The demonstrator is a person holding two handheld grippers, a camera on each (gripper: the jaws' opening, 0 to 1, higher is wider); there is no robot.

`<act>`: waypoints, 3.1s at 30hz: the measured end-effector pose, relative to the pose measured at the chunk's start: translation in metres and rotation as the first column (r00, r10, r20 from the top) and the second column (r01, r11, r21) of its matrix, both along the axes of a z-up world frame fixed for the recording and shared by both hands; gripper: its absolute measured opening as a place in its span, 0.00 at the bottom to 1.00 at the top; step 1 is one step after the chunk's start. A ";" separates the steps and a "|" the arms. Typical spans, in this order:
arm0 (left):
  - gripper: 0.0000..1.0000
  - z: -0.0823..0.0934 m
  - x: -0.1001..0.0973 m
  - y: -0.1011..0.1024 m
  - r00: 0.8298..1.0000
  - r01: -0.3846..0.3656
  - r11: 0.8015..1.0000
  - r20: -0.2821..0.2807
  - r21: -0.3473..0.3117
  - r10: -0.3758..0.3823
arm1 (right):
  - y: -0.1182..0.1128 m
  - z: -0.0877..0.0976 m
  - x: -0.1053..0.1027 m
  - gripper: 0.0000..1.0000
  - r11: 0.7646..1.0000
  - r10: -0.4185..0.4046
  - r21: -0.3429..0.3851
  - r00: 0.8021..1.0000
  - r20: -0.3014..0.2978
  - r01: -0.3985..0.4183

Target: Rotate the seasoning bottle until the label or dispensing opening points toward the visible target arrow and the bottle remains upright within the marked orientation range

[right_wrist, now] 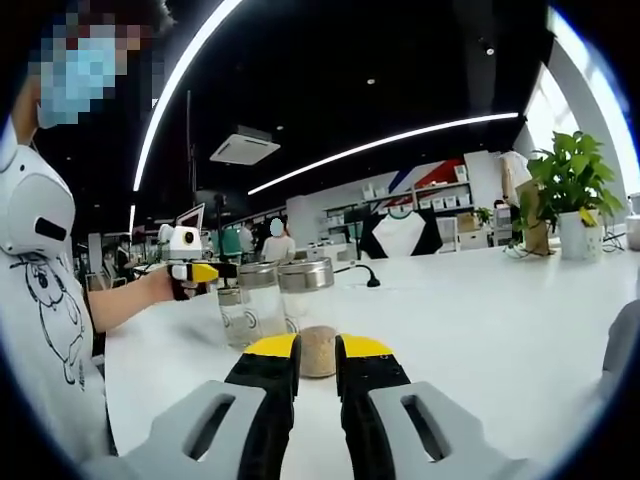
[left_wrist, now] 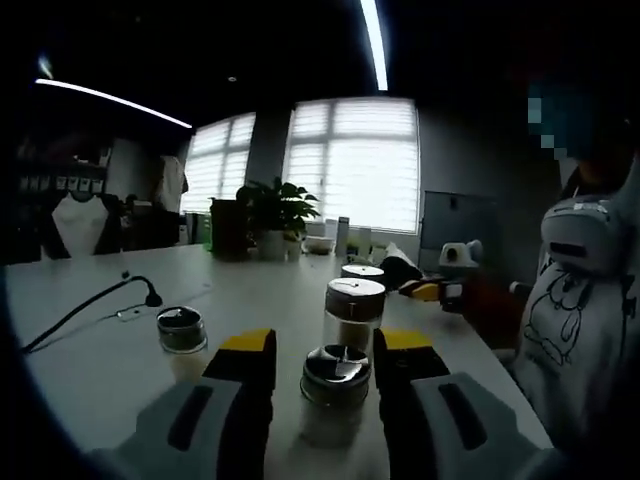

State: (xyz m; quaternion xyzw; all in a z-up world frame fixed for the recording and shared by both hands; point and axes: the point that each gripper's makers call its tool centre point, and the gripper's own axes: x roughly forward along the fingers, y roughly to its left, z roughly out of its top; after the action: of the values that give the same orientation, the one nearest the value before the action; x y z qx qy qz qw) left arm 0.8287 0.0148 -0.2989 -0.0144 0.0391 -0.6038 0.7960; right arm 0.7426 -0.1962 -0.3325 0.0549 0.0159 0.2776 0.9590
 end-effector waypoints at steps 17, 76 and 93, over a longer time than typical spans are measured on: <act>0.40 0.020 -0.007 0.028 0.972 -0.229 0.973 0.045 -0.042 0.231 | 0.011 0.007 0.003 0.12 0.999 0.031 -0.021 0.999 0.012 -0.031; 0.39 -0.008 -0.036 0.113 0.838 -0.545 0.837 0.077 0.054 0.540 | 0.037 -0.003 0.017 0.28 0.964 0.106 -0.239 0.993 -0.049 -0.115; 0.38 0.003 -0.016 0.098 0.827 -0.557 0.829 0.125 0.044 0.549 | 0.039 -0.006 0.018 0.27 0.969 0.115 -0.215 0.992 -0.045 -0.122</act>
State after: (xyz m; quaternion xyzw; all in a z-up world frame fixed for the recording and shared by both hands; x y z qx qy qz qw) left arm 0.8129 0.1124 -0.2964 0.0384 0.0142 -0.3454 0.9376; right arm 0.7605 -0.1573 -0.3381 -0.0470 0.0650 0.3300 0.9406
